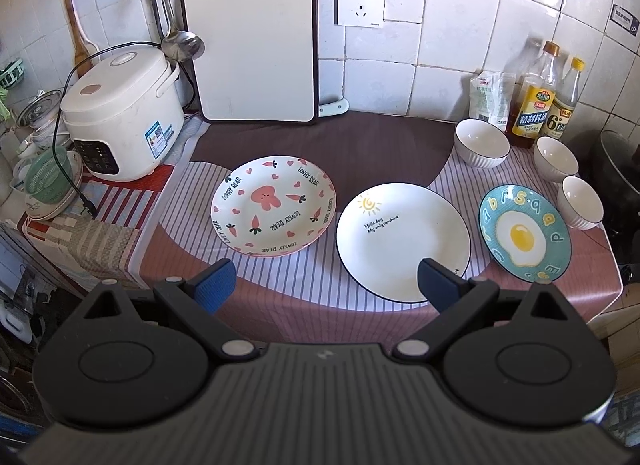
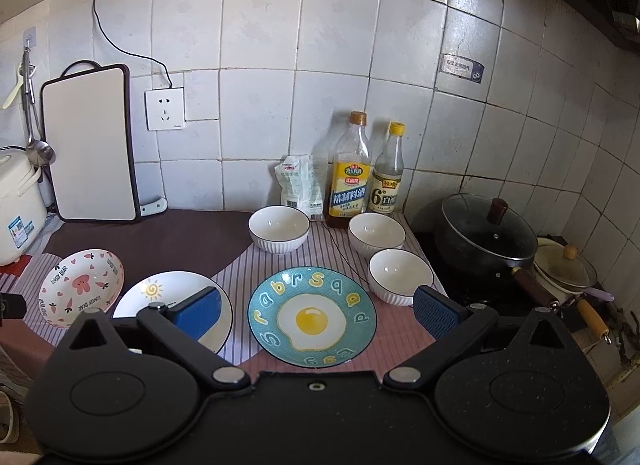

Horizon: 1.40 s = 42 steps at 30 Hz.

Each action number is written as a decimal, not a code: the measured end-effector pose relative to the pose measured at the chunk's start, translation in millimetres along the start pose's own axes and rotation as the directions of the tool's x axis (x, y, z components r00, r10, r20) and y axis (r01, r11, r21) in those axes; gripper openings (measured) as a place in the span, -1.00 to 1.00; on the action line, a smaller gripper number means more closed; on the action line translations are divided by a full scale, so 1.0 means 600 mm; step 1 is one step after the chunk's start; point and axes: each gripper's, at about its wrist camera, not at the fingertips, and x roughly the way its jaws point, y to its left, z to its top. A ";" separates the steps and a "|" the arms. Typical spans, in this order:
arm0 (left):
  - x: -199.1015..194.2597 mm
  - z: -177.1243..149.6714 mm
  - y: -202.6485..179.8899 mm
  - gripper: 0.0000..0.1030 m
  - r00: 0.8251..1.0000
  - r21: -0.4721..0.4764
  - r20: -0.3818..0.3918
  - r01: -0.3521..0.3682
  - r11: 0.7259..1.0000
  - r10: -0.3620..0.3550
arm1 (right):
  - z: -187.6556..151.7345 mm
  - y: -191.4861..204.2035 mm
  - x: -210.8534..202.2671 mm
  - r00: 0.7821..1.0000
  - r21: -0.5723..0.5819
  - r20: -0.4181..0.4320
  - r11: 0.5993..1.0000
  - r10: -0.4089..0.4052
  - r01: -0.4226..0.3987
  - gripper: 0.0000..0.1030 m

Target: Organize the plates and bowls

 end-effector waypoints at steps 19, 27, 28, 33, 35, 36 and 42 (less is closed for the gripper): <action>0.252 0.010 0.021 0.59 0.978 0.022 -0.107 0.185 0.983 -0.181 | -0.068 0.075 0.226 0.933 0.013 -0.061 0.935 0.354 -0.354 0.72; 0.367 -0.013 0.012 0.44 0.985 0.024 -0.155 0.077 0.997 -0.073 | -0.133 0.092 0.344 0.902 0.077 -0.156 0.915 0.403 -0.396 0.60; 0.378 -0.014 0.010 0.44 0.983 0.023 -0.165 0.081 0.996 -0.076 | -0.140 0.093 0.354 0.901 0.085 -0.166 0.916 0.400 -0.391 0.58; 0.420 -0.026 0.005 0.29 0.960 -0.012 -0.246 0.135 0.991 -0.134 | -0.160 0.090 0.387 0.881 0.159 -0.192 0.899 0.433 -0.407 0.34; 0.433 -0.034 0.003 0.29 0.960 -0.037 -0.243 0.137 0.990 -0.142 | -0.165 0.091 0.397 0.877 0.180 -0.199 0.896 0.438 -0.407 0.06; 0.441 -0.037 0.001 0.29 0.958 -0.039 -0.254 0.124 0.992 -0.130 | -0.167 0.092 0.402 0.873 0.186 -0.203 0.893 0.443 -0.410 -0.05; 0.452 -0.044 0.004 -0.09 0.961 -0.076 -0.221 0.153 0.985 -0.166 | -0.179 0.082 0.425 0.882 0.239 -0.198 0.894 0.428 -0.380 -0.62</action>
